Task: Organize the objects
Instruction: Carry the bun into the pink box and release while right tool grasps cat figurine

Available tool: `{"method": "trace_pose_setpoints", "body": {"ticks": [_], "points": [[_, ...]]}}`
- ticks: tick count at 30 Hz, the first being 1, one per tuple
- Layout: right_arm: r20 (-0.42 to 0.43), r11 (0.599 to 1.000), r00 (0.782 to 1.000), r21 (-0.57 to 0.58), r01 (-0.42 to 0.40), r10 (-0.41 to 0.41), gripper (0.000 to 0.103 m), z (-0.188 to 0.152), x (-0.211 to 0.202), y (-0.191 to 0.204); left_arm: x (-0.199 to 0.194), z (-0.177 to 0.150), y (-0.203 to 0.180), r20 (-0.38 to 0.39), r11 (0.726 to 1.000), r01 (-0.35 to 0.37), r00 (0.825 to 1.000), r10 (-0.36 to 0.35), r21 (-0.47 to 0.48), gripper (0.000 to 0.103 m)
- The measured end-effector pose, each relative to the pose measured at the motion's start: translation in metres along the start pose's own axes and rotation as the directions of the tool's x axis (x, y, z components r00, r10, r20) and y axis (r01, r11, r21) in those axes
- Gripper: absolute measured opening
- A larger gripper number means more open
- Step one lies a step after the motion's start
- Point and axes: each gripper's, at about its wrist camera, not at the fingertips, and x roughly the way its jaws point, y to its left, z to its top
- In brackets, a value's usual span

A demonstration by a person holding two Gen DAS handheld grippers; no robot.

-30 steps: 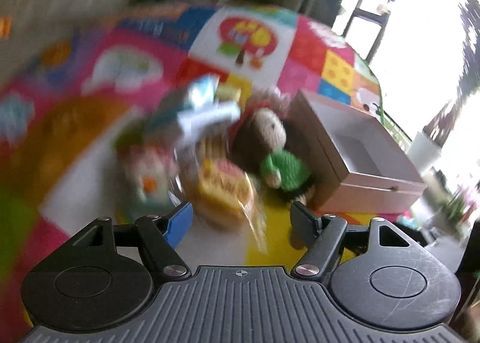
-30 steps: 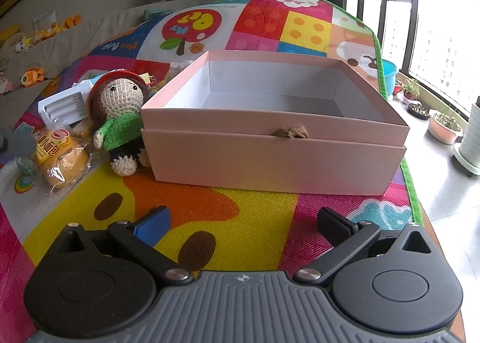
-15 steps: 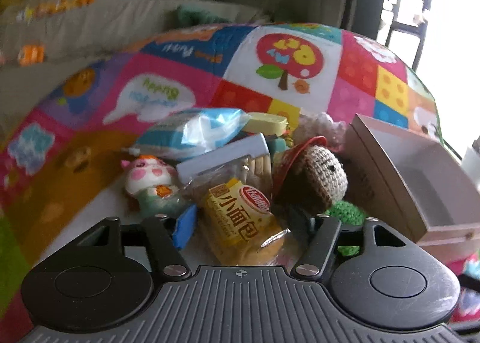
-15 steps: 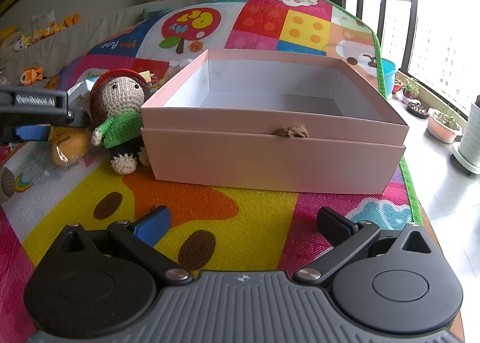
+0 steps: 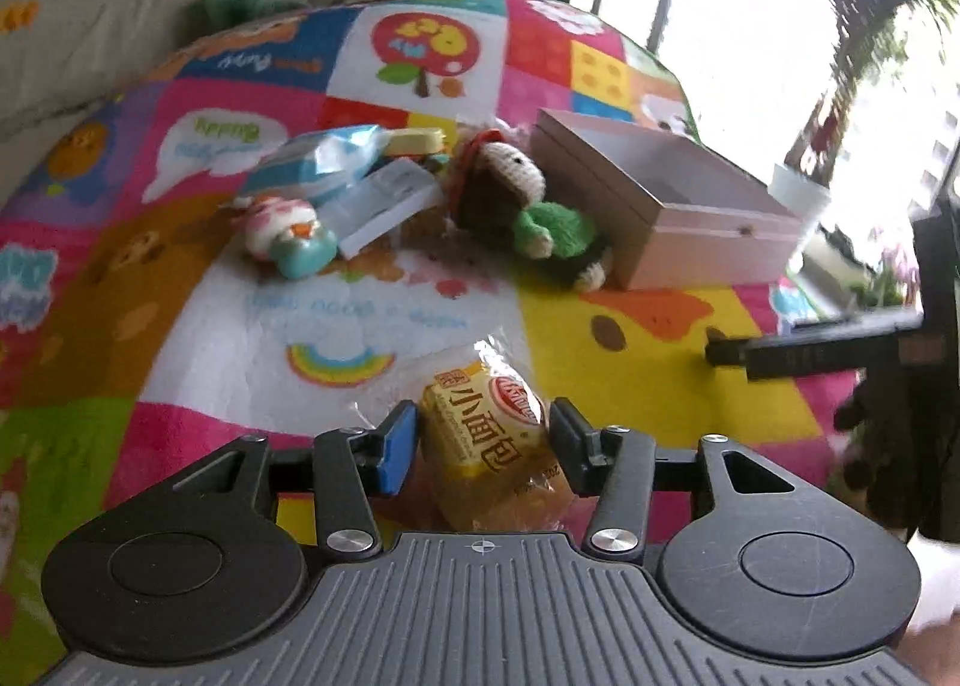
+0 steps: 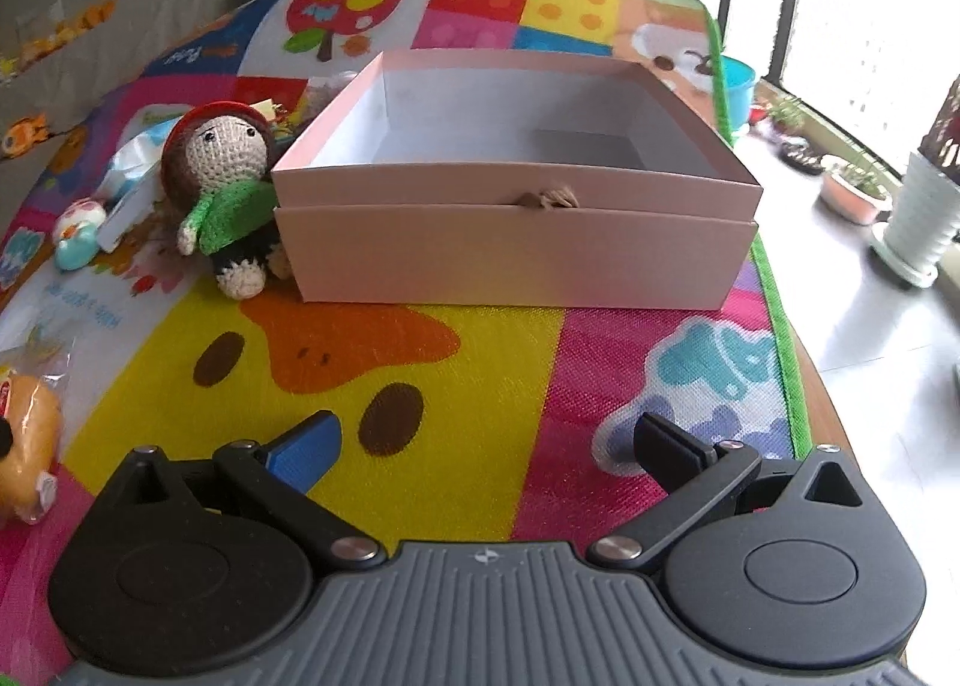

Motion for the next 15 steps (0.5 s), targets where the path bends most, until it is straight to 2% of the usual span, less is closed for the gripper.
{"method": "trace_pose_setpoints", "body": {"ticks": [3,6,11,15], "points": [[0.016,1.000,1.000,0.004,0.007,-0.007,0.103,-0.001,0.001,0.002,0.014,0.002,-0.007,0.040,0.999,-0.029,0.999,0.028,0.027,0.057],[0.047,0.999,0.999,-0.049,-0.010,0.013,0.103,-0.005,0.000,0.002,0.020,0.001,-0.014,0.073,0.995,-0.052,0.996,0.046,0.083,0.057],[0.035,0.992,0.999,-0.126,-0.021,0.026,0.103,-0.002,-0.004,0.007,0.009,-0.008,0.000,0.073,0.997,-0.010,0.997,0.004,0.083,0.058],[0.105,0.972,0.992,-0.230,-0.051,0.077,0.103,0.001,-0.019,0.031,0.002,-0.016,0.016,0.079,0.997,0.041,0.996,-0.046,0.064,0.060]]}}
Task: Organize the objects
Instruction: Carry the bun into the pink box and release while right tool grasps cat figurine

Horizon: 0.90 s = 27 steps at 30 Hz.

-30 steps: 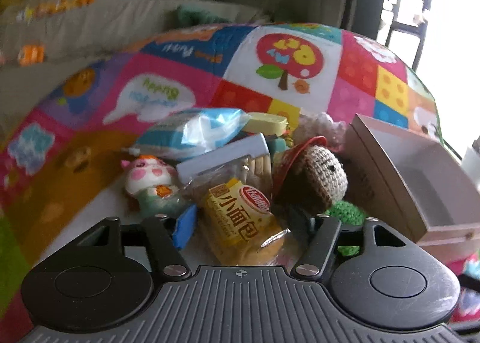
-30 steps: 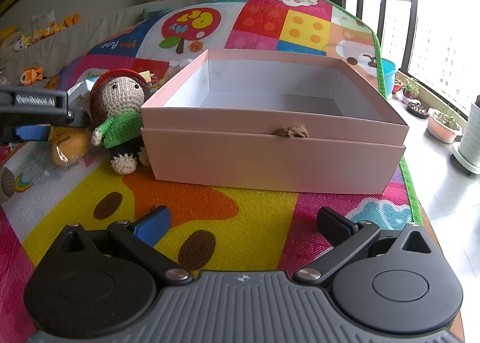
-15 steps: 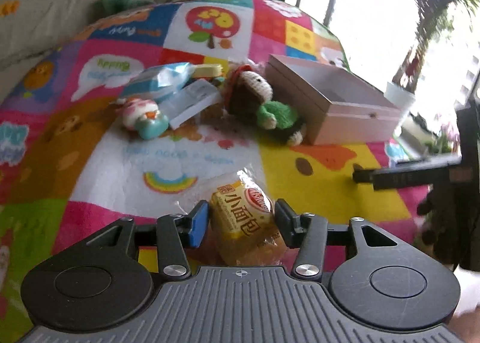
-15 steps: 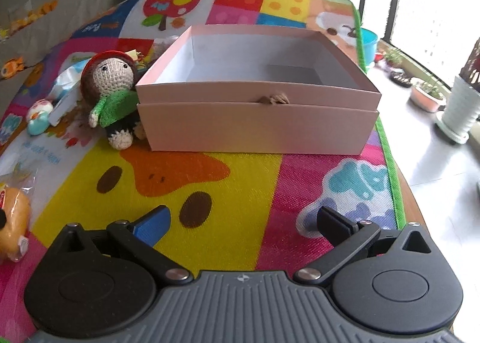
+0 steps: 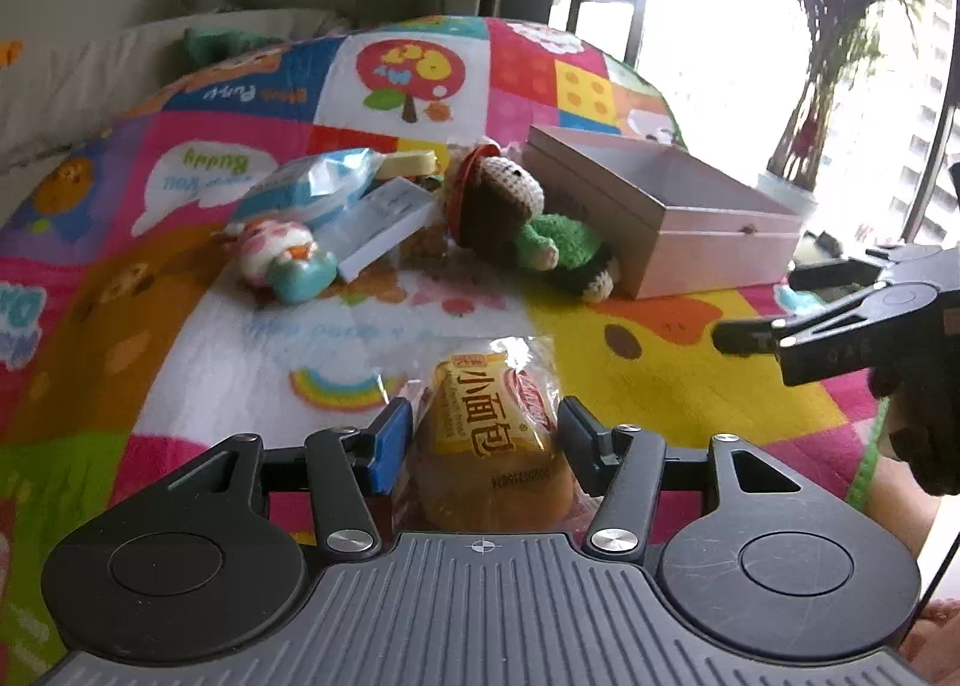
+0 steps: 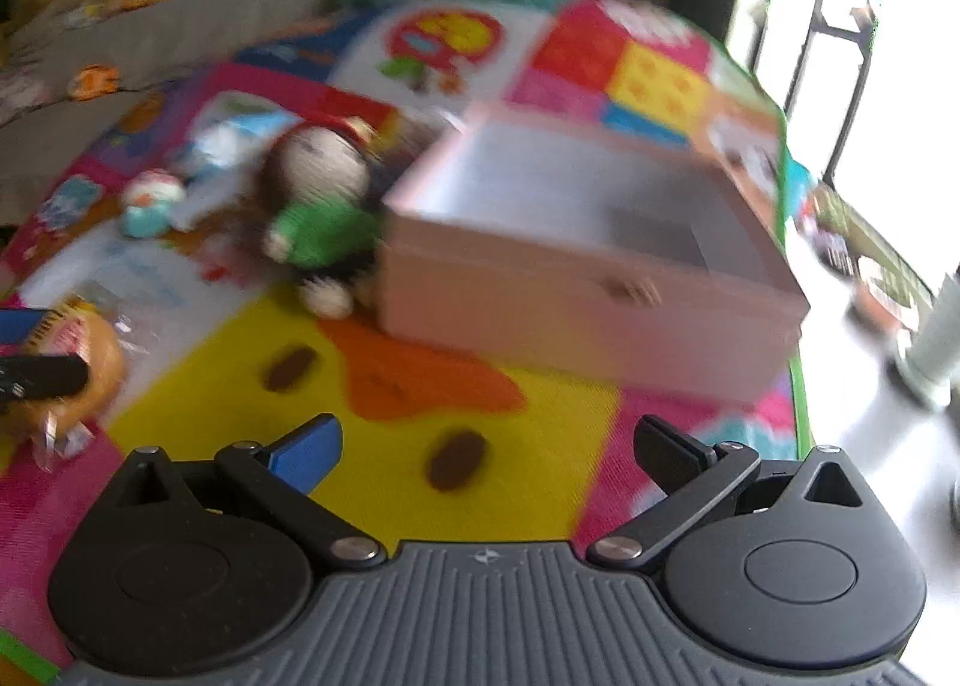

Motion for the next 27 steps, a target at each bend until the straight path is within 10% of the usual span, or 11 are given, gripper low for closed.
{"method": "trace_pose_setpoints", "body": {"ticks": [10,16,21,27], "points": [[0.104,0.992,0.987,0.001,-0.124,0.124,0.103,0.050,-0.007,0.027,-0.021,0.012,0.038,0.115,0.973,0.152,0.984,-0.134,-0.172,0.053],[0.184,0.968,0.954,-0.131,-0.214,0.236,0.103,0.072,0.019,0.084,-0.083,0.045,0.086,0.282,0.966,0.073,0.960,0.000,-0.248,0.053],[0.150,0.925,0.926,-0.218,-0.310,0.346,0.078,0.100,0.066,0.161,-0.100,0.053,0.101,0.306,0.961,-0.005,0.948,0.092,-0.276,0.053],[0.037,0.916,0.951,-0.283,-0.283,0.306,0.051,0.117,0.118,0.211,-0.089,0.049,0.105,0.248,0.952,-0.032,0.962,0.111,-0.303,0.053]]}}
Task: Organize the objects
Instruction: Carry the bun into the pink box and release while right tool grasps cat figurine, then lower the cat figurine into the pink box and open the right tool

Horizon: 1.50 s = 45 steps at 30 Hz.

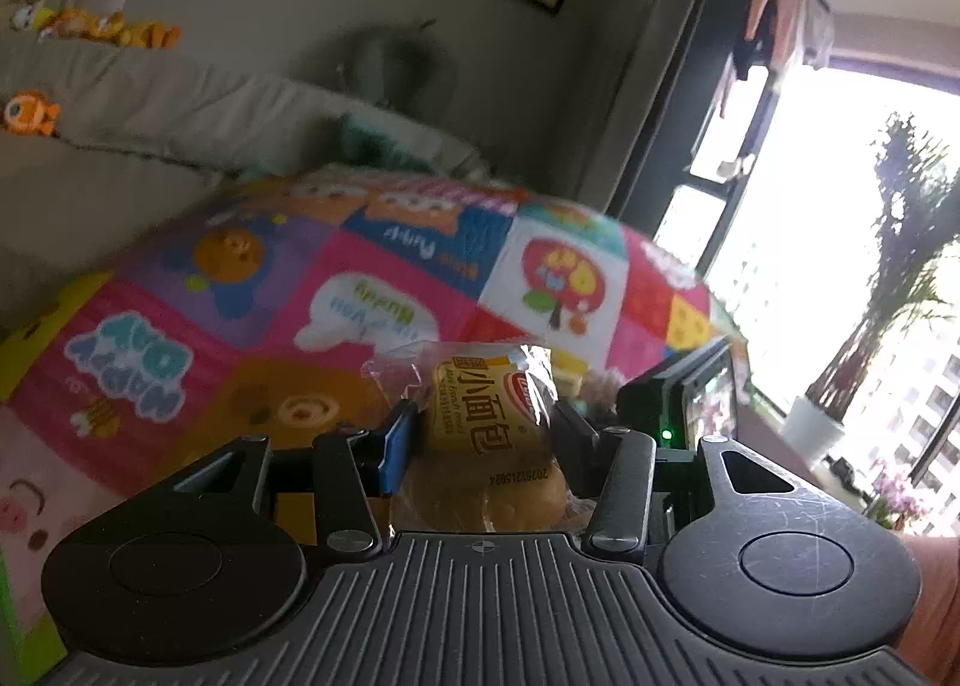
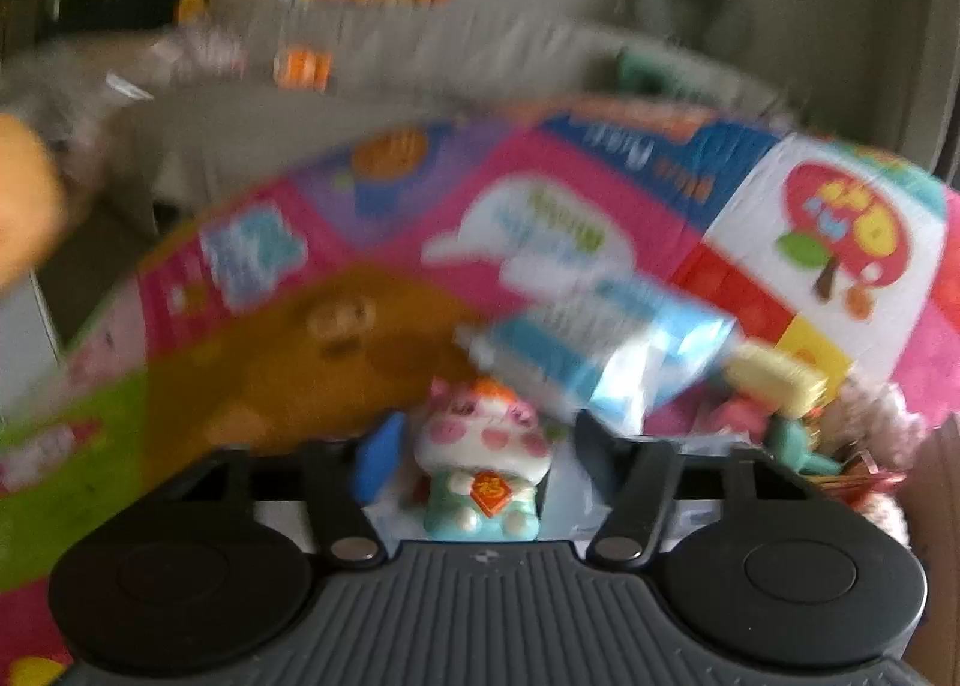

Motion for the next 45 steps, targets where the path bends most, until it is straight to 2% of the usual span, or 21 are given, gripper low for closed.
{"method": "trace_pose_setpoints", "body": {"ticks": [2,4,7,10,14,17,19,22,23,25,27,30,32,35,39,42,45], "points": [[-0.002,0.998,0.999,-0.059,0.032,-0.032,0.046,-0.005,-0.007,0.006,0.005,-0.002,-0.001,-0.021,1.000,-0.012,1.000,0.012,0.002,0.053],[0.001,0.999,1.000,-0.044,0.007,-0.007,0.046,-0.013,-0.027,0.002,0.005,-0.006,-0.004,-0.035,1.000,-0.008,0.999,0.008,0.005,0.053],[0.022,0.998,0.998,-0.003,-0.060,0.060,0.046,-0.037,-0.084,-0.016,0.002,-0.013,-0.015,-0.061,0.999,0.032,0.998,-0.030,0.025,0.053],[0.048,0.998,0.998,0.026,-0.053,0.051,0.046,-0.071,-0.143,-0.041,0.010,-0.018,-0.040,-0.114,0.993,0.103,0.989,-0.097,0.055,0.053],[0.086,0.992,0.991,0.083,0.095,-0.103,0.046,-0.122,-0.217,-0.081,0.036,-0.012,-0.100,-0.177,0.962,0.248,0.958,-0.226,0.111,0.053],[0.108,0.955,0.959,0.174,0.240,-0.260,0.046,-0.151,-0.261,-0.116,0.079,0.001,-0.162,-0.209,0.931,0.324,0.935,-0.287,0.168,0.053],[0.118,0.925,0.939,0.252,0.285,-0.322,0.046,-0.166,-0.282,-0.135,0.125,0.005,-0.203,-0.230,0.932,0.316,0.934,-0.273,0.180,0.053],[0.126,0.887,0.917,0.333,0.321,-0.379,0.046,-0.181,-0.302,-0.156,0.190,-0.007,-0.250,-0.235,0.940,0.225,0.958,-0.165,0.256,0.053],[0.126,0.878,0.912,0.350,0.326,-0.389,0.046,-0.187,-0.306,-0.160,0.210,-0.015,-0.261,-0.253,0.946,0.190,0.960,-0.123,0.263,0.053],[0.120,0.869,0.908,0.364,0.336,-0.401,0.046,-0.196,-0.311,-0.167,0.238,-0.031,-0.274,-0.301,0.953,0.144,0.952,-0.059,0.266,0.053],[0.114,0.864,0.904,0.365,0.347,-0.411,0.046,-0.205,-0.313,-0.171,0.247,-0.045,-0.277,-0.332,0.954,0.118,0.943,-0.020,0.276,0.054],[0.104,0.856,0.905,0.385,0.346,-0.413,0.046,-0.210,-0.309,-0.179,0.239,-0.053,-0.265,-0.368,0.954,0.101,0.930,0.010,0.281,0.054],[0.096,0.848,0.910,0.415,0.331,-0.403,0.046,-0.211,-0.303,-0.184,0.226,-0.048,-0.254,-0.346,0.962,0.096,0.938,-0.001,0.256,0.050],[0.101,0.844,0.921,0.446,0.296,-0.376,0.046,-0.206,-0.293,-0.186,0.197,-0.035,-0.236,-0.282,0.976,0.126,0.957,-0.073,0.176,0.050],[0.117,0.845,0.931,0.470,0.255,-0.346,0.046,-0.188,-0.283,-0.195,0.147,-0.028,-0.205,-0.217,0.976,0.184,0.964,-0.154,0.121,0.050],[0.116,0.846,0.943,0.486,0.219,-0.311,0.046,-0.162,-0.265,-0.212,0.119,-0.034,-0.182,-0.201,0.977,0.175,0.968,-0.149,0.118,0.050],[0.072,0.832,0.952,0.508,0.221,-0.297,0.046,-0.136,-0.232,-0.240,0.106,-0.041,-0.157,-0.223,0.986,0.135,0.969,-0.111,0.094,0.049]]}}
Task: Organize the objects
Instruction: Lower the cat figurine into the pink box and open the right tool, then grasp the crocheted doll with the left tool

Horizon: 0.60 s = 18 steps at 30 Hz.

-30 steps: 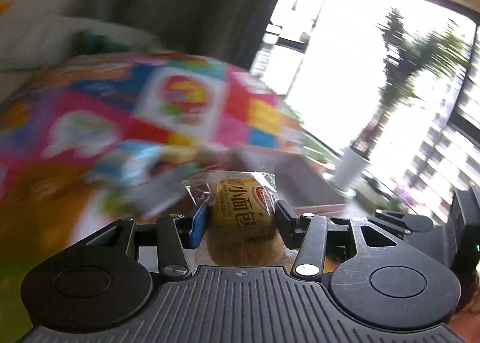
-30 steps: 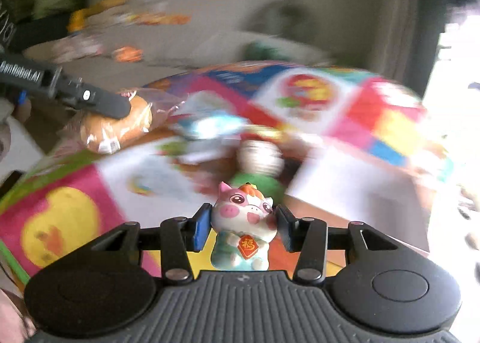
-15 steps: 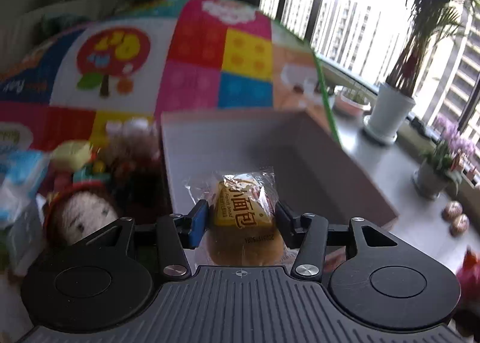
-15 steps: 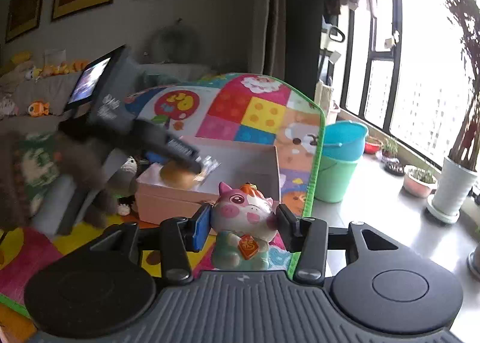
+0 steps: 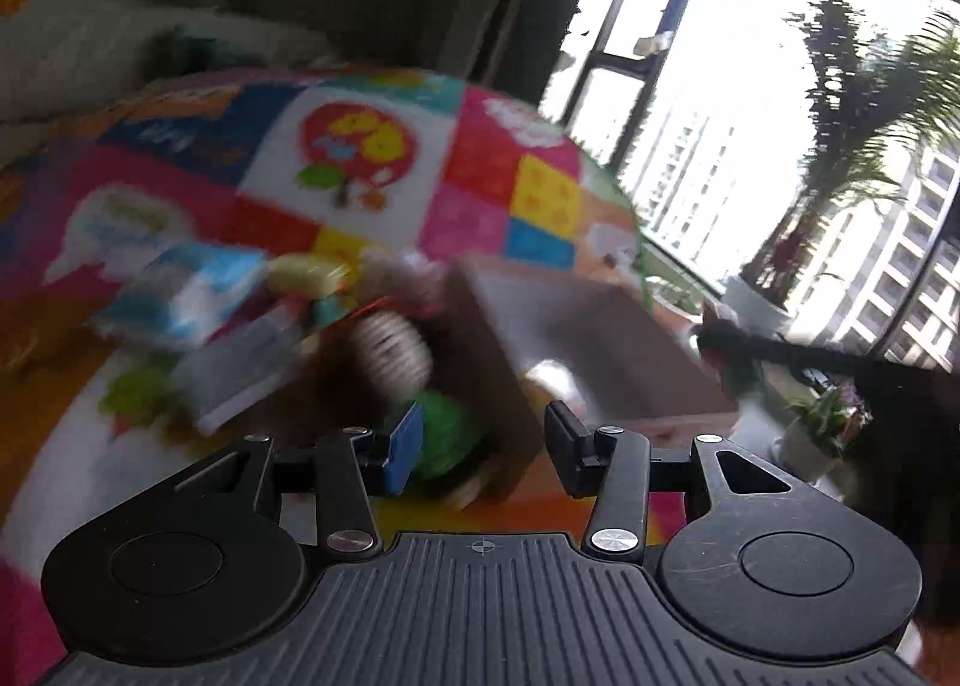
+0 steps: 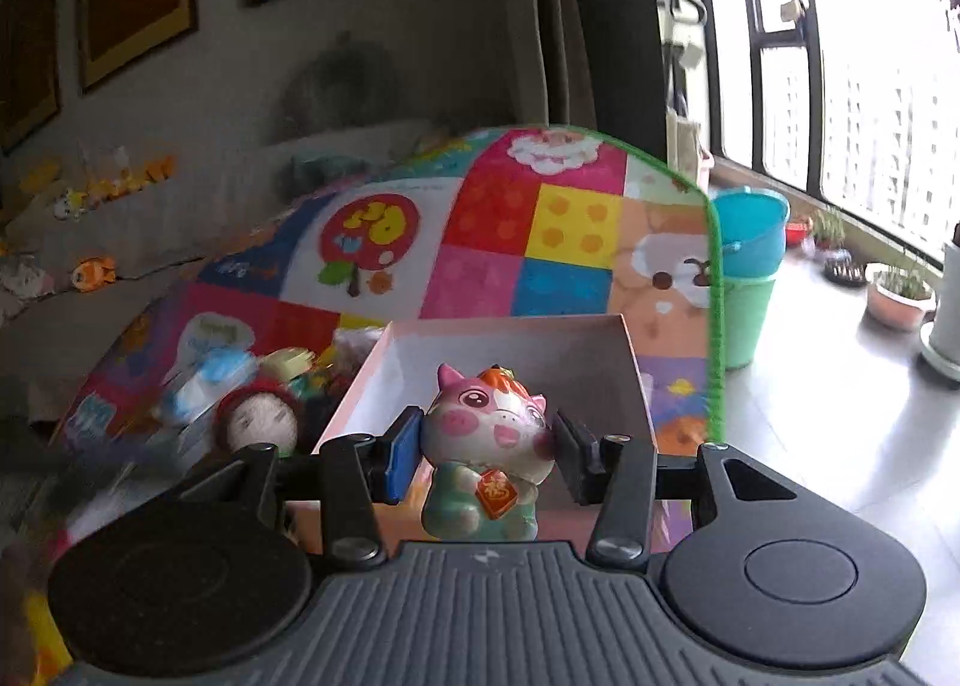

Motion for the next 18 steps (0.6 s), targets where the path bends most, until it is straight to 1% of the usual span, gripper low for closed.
{"method": "trace_pose_setpoints", "body": {"ticks": [2,3,4,5,6,7,8,9,11,12,13,15,16,18], "points": [[-0.044,1.000,0.999,0.003,0.024,-0.024,0.047,0.012,0.033,-0.002,-0.001,-0.006,0.018,-0.029,0.999,-0.022,0.999,0.021,-0.043,0.049],[-0.076,1.000,0.997,0.003,0.020,-0.020,0.048,0.014,0.048,-0.004,-0.001,-0.008,0.026,-0.041,0.997,-0.036,0.999,0.033,-0.061,0.049],[-0.115,1.000,0.993,0.008,0.011,-0.010,0.051,0.014,0.062,-0.005,0.000,-0.009,0.033,-0.050,0.996,-0.047,0.998,0.043,-0.074,0.049],[-0.145,1.000,0.989,0.019,0.018,-0.015,0.054,0.013,0.072,-0.007,0.001,-0.011,0.039,-0.059,0.995,-0.056,0.997,0.051,-0.086,0.049],[-0.153,0.999,0.988,0.027,0.032,-0.028,0.055,0.010,0.076,-0.006,0.001,-0.012,0.043,-0.066,0.994,-0.059,0.996,0.052,-0.097,0.049],[-0.144,0.999,0.989,0.023,0.032,-0.028,0.057,0.006,0.074,-0.005,0.002,-0.012,0.047,-0.066,0.993,-0.056,0.997,0.049,-0.104,0.049],[-0.129,1.000,0.991,0.016,0.024,-0.022,0.062,0.002,0.068,-0.002,0.004,-0.012,0.048,-0.066,0.992,-0.051,0.997,0.044,-0.113,0.049],[-0.105,1.000,0.994,0.009,0.021,-0.020,0.065,-0.002,0.059,0.002,0.005,-0.012,0.048,-0.065,0.992,-0.044,0.997,0.036,-0.122,0.049],[-0.046,0.999,0.998,-0.028,0.028,-0.029,0.073,-0.012,0.036,0.012,0.013,-0.009,0.044,-0.057,0.990,-0.017,0.998,0.009,-0.139,0.049],[-0.012,0.998,0.999,-0.056,0.037,-0.038,0.075,-0.019,0.024,0.019,0.018,-0.007,0.040,-0.050,0.990,-0.006,0.999,-0.002,-0.142,0.049],[0.016,0.996,0.999,-0.078,0.045,-0.044,0.079,-0.027,0.012,0.024,0.025,-0.004,0.036,-0.041,0.990,-0.003,0.999,-0.003,-0.143,0.049],[0.063,0.993,0.997,-0.103,0.054,-0.047,0.084,-0.047,-0.011,0.033,0.040,0.001,0.030,-0.031,0.988,-0.025,0.999,0.021,-0.153,0.049],[0.073,0.993,0.996,-0.102,0.052,-0.045,0.086,-0.056,-0.019,0.035,0.047,0.003,0.028,-0.030,0.986,-0.039,0.999,0.035,-0.162,0.049],[0.073,0.996,0.997,-0.080,0.042,-0.036,0.087,-0.076,-0.027,0.037,0.063,0.009,0.026,-0.035,0.980,-0.078,0.997,0.073,-0.183,0.049]]}}
